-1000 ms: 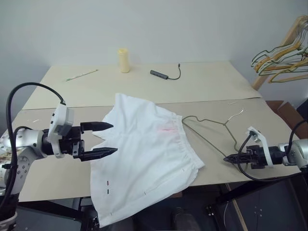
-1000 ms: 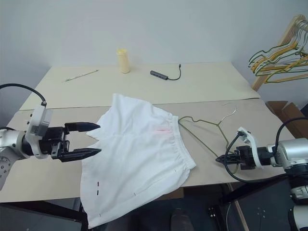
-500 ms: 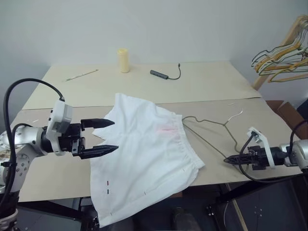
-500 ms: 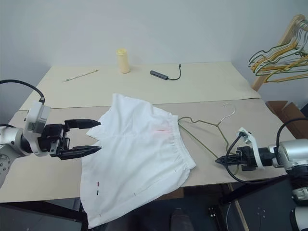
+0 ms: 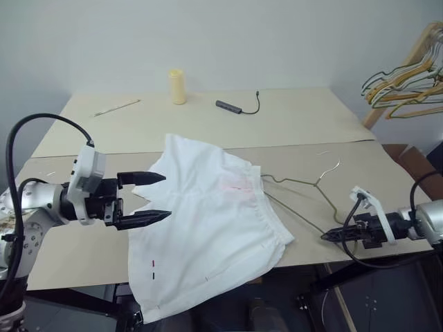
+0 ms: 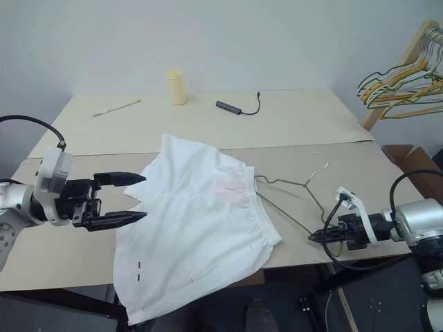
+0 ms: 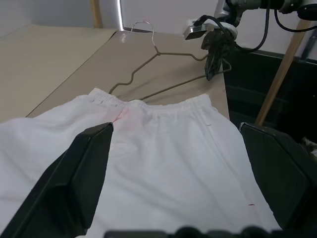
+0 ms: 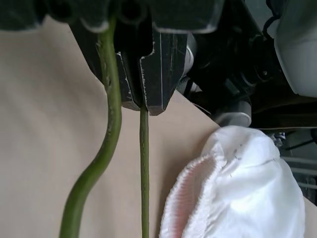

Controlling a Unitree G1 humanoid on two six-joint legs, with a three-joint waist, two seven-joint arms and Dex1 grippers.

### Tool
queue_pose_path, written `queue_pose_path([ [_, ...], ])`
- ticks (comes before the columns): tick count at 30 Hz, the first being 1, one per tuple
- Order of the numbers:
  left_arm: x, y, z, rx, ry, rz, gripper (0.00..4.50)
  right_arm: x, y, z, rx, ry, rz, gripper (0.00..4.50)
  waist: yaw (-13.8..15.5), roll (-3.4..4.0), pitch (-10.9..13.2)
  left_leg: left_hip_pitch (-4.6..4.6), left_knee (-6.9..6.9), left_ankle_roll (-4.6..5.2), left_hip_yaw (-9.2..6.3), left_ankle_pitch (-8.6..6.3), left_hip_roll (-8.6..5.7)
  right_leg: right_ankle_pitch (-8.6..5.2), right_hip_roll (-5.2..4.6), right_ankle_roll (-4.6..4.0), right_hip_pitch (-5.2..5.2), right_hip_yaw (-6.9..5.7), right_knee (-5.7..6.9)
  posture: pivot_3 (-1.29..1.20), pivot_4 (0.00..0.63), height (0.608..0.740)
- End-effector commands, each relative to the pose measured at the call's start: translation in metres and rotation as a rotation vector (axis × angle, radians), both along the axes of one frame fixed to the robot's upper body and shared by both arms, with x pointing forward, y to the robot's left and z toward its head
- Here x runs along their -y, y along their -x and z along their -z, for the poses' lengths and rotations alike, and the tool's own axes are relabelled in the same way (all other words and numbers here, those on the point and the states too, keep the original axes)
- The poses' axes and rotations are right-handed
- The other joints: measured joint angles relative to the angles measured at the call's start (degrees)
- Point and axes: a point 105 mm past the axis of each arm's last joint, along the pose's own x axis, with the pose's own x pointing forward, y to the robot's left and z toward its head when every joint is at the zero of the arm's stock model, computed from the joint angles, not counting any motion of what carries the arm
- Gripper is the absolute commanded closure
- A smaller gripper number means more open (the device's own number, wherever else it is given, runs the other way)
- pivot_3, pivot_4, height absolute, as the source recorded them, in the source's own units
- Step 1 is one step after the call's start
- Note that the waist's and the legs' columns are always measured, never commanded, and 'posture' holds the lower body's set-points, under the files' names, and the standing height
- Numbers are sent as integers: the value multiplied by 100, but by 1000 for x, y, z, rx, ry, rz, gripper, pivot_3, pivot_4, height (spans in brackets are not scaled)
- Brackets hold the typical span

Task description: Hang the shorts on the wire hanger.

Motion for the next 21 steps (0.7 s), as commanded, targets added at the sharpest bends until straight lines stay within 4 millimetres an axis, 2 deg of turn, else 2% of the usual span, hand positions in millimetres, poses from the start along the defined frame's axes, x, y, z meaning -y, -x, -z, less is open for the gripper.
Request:
queue_pose_path([
  [1, 1, 2, -8, 34, -2, 6, 52, 0, -13, -10, 57, -6, -8, 4500, 11, 2, 5, 0, 0, 0, 0, 0, 0, 0, 0, 1, 0, 0, 0, -31, 98, 740],
  [21, -1, 5, -8, 38, -14, -11, 52, -16, -43, -6, 71, 8, -135, 4500, 46, 6, 91, -12, 0, 0, -3, 0, -1, 2, 1, 5, -4, -4, -2, 17, 105, 740],
])
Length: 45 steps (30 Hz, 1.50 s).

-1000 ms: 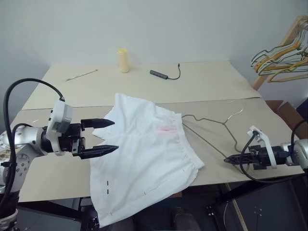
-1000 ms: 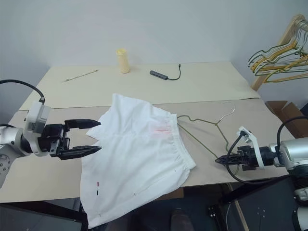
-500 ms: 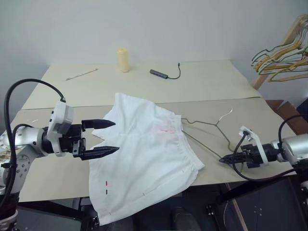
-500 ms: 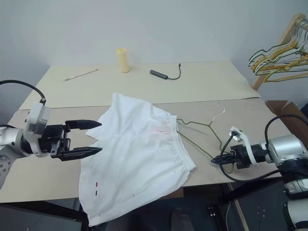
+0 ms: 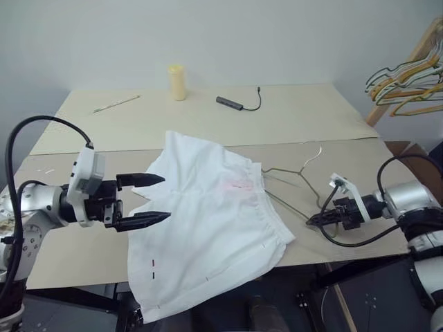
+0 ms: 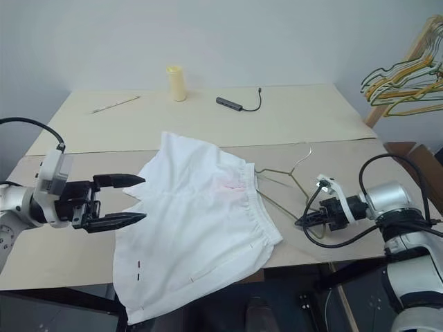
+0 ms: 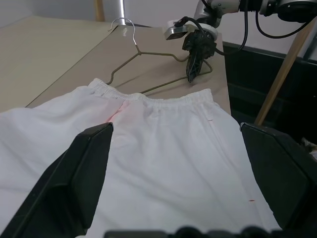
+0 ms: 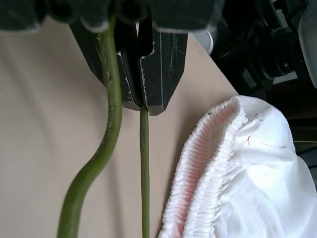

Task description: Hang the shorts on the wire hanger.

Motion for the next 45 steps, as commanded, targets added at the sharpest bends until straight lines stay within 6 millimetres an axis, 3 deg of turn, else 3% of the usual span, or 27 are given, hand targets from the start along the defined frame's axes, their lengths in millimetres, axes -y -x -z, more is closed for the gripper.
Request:
queue_pose_path([
  [1, 0, 3, -10, 47, -9, -3, 52, -3, -4, -9, 20, -25, -48, 4500, 10, 1, 1, 0, 0, 0, 0, 0, 0, 0, 0, 0, 0, 0, 0, 25, 104, 740],
  [22, -1, 10, -10, 52, -14, -30, 52, -17, -25, -13, 35, -6, -86, 4500, 130, 12, 14, 0, 0, 0, 0, 0, 0, 0, 0, 0, 0, -1, 1, 66, 106, 740],
  [33, -1, 10, -9, 54, -12, -34, 52, -15, -28, -18, 64, -13, -80, 4500, 145, 15, 16, -1, 0, 0, 0, 0, 0, 0, 0, 0, 0, -3, 1, 56, 100, 740],
  [38, -2, 6, -9, 61, -12, -37, 52, -15, -34, -28, 165, -10, -96, 4500, 142, 16, 16, -2, 0, 0, 0, 0, 0, 0, 0, 0, -1, -3, 1, 39, 89, 740],
  [45, -2, -6, -13, 91, -15, -29, 52, -25, -48, -67, 505, -13, -123, 4500, 135, 17, 13, -8, 0, -1, 1, 1, 0, 2, 1, 2, -6, -5, 2, -1, 59, 740],
])
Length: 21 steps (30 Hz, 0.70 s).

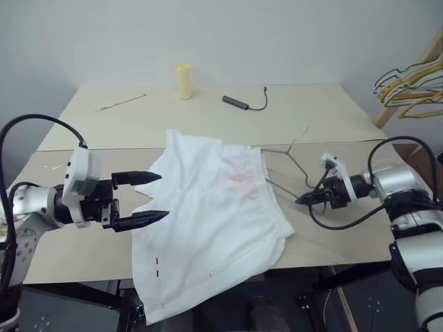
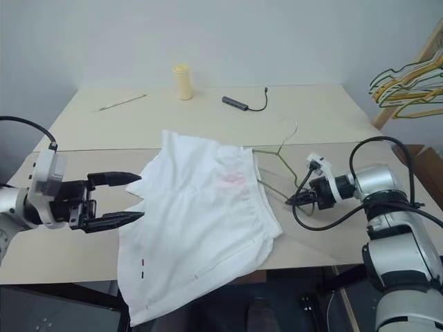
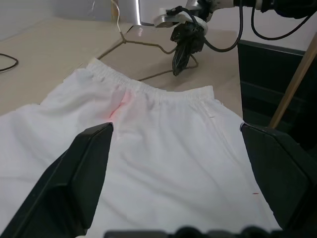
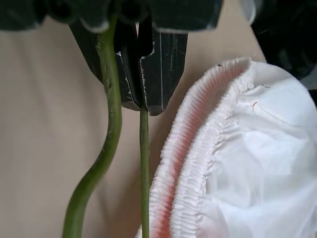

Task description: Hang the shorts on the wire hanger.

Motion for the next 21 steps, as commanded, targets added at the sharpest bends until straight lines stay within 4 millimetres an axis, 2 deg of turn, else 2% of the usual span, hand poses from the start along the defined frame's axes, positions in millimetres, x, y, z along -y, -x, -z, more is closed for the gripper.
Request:
queue_pose_path([
  [1, 1, -6, -8, 51, -7, 12, 52, -7, -6, -35, 198, -29, -20, 4500, -6, 0, -1, 0, 0, 0, 0, 0, 0, 0, 0, 0, 1, -1, 0, -4, 56, 740],
  [7, -5, -21, -18, 111, -31, 7, 52, -22, -11, -62, 499, 124, -66, 4500, -39, 0, -3, -2, 2, -2, 5, 1, 0, 1, -1, 2, -2, -2, 1, -22, 44, 740],
  [12, -16, -39, -42, 232, -71, -31, 52, -41, -9, -90, 749, 295, -157, 4500, -109, -1, -4, -7, 3, -3, 4, 2, -1, 2, -1, 3, -5, -3, 2, -36, 34, 740],
  [17, -20, -56, -65, 332, -101, -22, 52, -65, 3, -101, 836, 370, -256, 4500, -182, -3, -18, -10, 7, -4, 4, 3, -2, 5, -2, 8, -4, -5, 1, -57, 18, 740],
  [21, -11, -67, -71, 392, -157, 45, 52, -86, 17, -104, 865, 377, -339, 4500, -231, -4, -36, -12, 12, -5, 3, 3, -2, 5, -2, 8, -5, -6, 6, -72, 5, 740],
])
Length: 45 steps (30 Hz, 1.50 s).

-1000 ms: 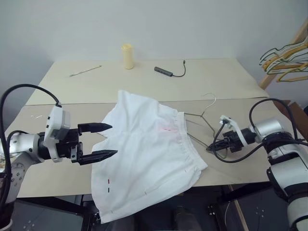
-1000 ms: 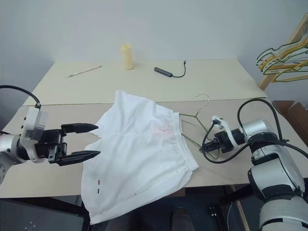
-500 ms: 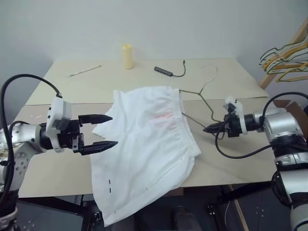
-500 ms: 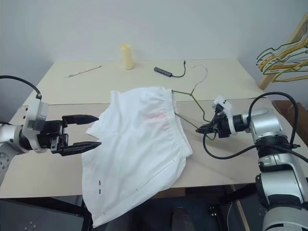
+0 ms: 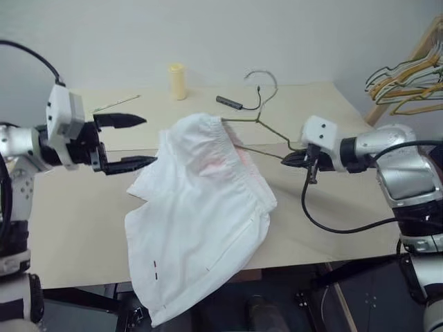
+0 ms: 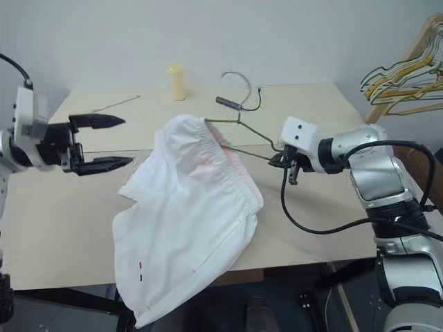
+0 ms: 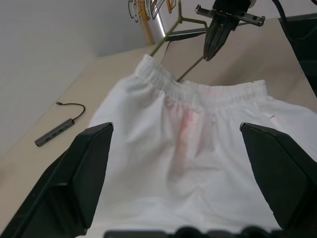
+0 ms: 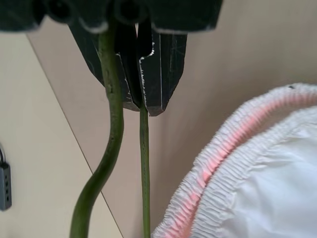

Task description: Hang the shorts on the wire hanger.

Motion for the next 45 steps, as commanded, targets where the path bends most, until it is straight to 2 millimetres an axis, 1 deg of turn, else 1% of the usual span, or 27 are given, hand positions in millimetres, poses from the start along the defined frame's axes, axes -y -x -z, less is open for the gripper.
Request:
queue_pose_path([
  [1, 9, -7, -5, 58, -71, 62, 52, -17, 11, -19, 68, 23, -64, 4500, -41, 0, -14, 0, 2, 0, 0, 0, 0, 0, -1, 0, 1, 0, 2, -72, 5, 740],
  [4, 17, -15, -1, 60, -110, 107, 52, -25, 15, -19, 65, 33, -89, 4500, -82, 0, -44, -1, 4, 0, 0, 0, -1, 0, -1, 1, 1, -1, 3, -79, 0, 740],
  [7, 26, -24, 8, 57, -166, 146, 52, -30, 19, -18, 55, 44, -113, 4500, -117, -4, -80, -1, 10, 0, 0, 0, -1, 1, 0, 1, 1, -1, 7, -81, 0, 740],
  [12, 39, -37, 34, 26, -310, 205, 52, -37, 22, -17, 41, 49, -129, 4500, -167, -2, -108, 0, 9, 1, 1, 0, 0, 1, 0, 1, 0, 0, 9, -95, 0, 740],
  [16, 43, -48, 50, 31, -405, 191, 52, -37, 24, -15, 30, 59, -131, 4500, -262, -4, -111, -1, 12, 1, -1, 0, 0, 0, -1, 1, 0, 0, 12, -106, 0, 740],
  [19, 46, -55, 56, 33, -437, 177, 663, -38, 25, -13, 20, 62, -134, 4500, -278, -4, -111, -5, 13, 2, -2, -1, -1, 0, -2, 2, -1, 0, 12, -108, 0, 740],
  [23, 52, -55, 58, 32, -434, 212, 1886, -41, 26, -12, 10, 59, -135, 4500, -323, -3, -112, -9, 14, 2, -4, -1, -1, 0, -2, 3, -4, 0, 13, -115, 1, 740],
  [24, 52, -56, 58, 32, -431, 212, 2258, -41, 26, -12, 8, 57, -136, 4500, -339, -3, -112, -9, 15, 2, -5, -1, -1, 0, -2, 3, -4, 0, 15, -117, 3, 740],
  [30, 51, -56, 61, 27, -426, 209, 4205, -43, 28, -14, -9, 45, -145, 4500, -437, -3, -112, -9, 17, 3, -10, -1, -1, 0, -3, 4, -4, 0, 18, -117, 4, 740],
  [31, 51, -56, 61, 26, -422, 206, 4447, -43, 28, -14, -11, 43, -146, 4500, -441, -3, -112, -9, 17, 3, -10, -1, -1, 0, -4, 4, -4, 0, 19, -117, 4, 740],
  [38, 50, -56, 59, 8, -378, 181, 4484, -42, 29, -16, -15, 37, -157, 4500, -443, -3, -118, -9, 19, 3, -13, -1, -2, 1, -4, 5, -4, -1, 21, -112, 0, 740],
  [40, 49, -55, 58, -10, -357, 180, 4500, -40, 27, -18, -5, 27, -143, 3966, -444, -3, -118, -9, 19, 3, -14, -1, -1, 1, -4, 5, -4, -1, 22, -111, 0, 740],
  [41, 48, -54, 58, -16, -352, 179, 4500, -39, 25, -19, 0, 23, -133, 3793, -445, -3, -118, -9, 19, 3, -14, -1, -1, 1, -4, 5, -4, -1, 22, -113, 0, 740],
  [42, 47, -54, 58, -26, -347, 170, 4500, -36, 22, -20, 5, 12, -109, 3496, -444, -3, -118, -9, 19, 3, -14, -1, -1, 1, -4, 5, -4, -1, 22, -113, 1, 740],
  [45, 43, -53, 59, -58, -306, 143, 4500, -16, 9, -24, 18, -25, 12, 2505, -443, -3, -121, -9, 20, 3, -14, -1, -1, 1, -4, 6, -3, 0, 22, -116, 4, 740],
])
